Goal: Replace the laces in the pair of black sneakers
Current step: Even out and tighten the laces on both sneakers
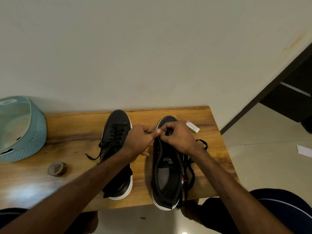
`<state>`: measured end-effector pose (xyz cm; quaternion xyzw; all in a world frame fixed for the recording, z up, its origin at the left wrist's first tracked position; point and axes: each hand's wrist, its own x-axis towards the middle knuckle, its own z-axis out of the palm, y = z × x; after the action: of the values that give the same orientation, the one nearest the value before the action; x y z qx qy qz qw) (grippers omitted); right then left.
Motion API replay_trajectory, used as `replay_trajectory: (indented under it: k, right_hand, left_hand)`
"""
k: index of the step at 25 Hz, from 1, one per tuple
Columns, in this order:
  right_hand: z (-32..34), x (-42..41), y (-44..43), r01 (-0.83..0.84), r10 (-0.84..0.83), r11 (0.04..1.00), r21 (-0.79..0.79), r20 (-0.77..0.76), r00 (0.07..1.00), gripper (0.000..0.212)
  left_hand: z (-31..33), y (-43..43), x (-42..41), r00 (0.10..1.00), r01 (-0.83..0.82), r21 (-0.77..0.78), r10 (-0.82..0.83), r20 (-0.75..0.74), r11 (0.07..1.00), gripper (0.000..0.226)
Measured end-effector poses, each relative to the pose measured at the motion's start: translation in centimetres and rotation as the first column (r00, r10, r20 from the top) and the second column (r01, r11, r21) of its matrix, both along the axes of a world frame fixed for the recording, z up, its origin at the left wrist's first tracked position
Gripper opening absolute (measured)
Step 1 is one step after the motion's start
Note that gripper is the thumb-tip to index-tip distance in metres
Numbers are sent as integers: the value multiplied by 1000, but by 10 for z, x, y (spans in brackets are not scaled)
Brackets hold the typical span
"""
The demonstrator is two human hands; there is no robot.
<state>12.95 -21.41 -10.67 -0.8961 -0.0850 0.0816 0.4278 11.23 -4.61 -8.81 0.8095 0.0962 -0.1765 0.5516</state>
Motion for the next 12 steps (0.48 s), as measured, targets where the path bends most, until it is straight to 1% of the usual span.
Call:
replay_trajectory:
  k: [4, 7, 10, 12]
  right_hand:
    - [0, 3, 1, -12, 11, 1000, -19, -53, 999, 5]
    - [0, 1, 5, 0, 0, 999, -54, -10, 1000, 1]
    - [-2, 0, 6, -45, 46, 999, -25, 10, 999, 2]
    - [-4, -1, 7, -63, 70, 991, -116, 55, 996, 5]
  left_hand:
    - [3, 1, 2, 996, -22, -73, 16, -87, 997, 18]
    - [5, 1, 1, 993, -44, -99, 33, -116, 994, 19]
    - [5, 1, 1, 990, -56, -113, 41, -134, 992, 19]
    - [6, 2, 2, 991, -45, -111, 30, -132, 993, 19]
